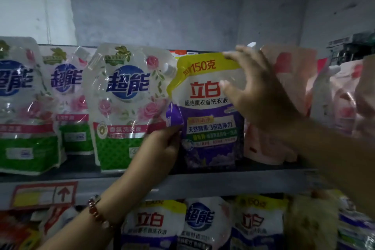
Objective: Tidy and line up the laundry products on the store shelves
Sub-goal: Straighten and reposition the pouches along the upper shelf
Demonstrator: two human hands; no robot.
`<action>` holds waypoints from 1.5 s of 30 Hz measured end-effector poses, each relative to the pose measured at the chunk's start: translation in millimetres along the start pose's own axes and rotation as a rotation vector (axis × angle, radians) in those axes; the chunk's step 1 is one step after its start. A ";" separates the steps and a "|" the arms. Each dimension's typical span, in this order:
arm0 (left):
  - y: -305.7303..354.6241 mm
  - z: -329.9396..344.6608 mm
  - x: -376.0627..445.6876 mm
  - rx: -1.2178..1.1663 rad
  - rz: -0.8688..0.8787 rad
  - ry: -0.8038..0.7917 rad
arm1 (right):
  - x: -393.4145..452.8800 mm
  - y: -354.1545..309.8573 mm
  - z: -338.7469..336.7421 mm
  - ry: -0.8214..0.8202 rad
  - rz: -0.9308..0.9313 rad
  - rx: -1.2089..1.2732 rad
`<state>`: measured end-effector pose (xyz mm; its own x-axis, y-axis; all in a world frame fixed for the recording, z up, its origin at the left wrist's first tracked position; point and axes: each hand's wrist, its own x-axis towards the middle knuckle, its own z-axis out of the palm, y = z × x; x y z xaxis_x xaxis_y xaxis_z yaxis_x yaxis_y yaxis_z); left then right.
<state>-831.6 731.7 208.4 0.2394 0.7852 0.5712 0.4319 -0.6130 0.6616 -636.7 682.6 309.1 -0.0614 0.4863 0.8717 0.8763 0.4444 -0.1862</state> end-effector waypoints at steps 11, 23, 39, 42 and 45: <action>3.8 2.0 7.3 0.590 0.051 0.090 | 115.6 -11.6 16.8 -0.392 -0.047 -0.349; 9.1 1.7 -2.0 0.647 0.098 0.069 | 117.3 20.0 0.3 -0.291 -0.052 -0.327; -29.6 -206.2 10.6 1.081 0.381 0.378 | -19.3 -122.9 112.9 -0.387 -0.673 -0.180; -32.4 -247.8 19.4 1.158 0.452 0.362 | -28.5 -159.6 140.0 -0.576 -0.442 -0.026; -33.3 -282.0 28.5 1.190 0.478 0.314 | -33.5 -193.2 165.2 -0.676 -0.234 0.090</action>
<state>-1084.4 749.6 339.7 0.4396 0.3618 0.8221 0.8958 -0.2440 -0.3716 -882.9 704.7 240.9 -0.5502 0.7174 0.4273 0.7633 0.6396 -0.0909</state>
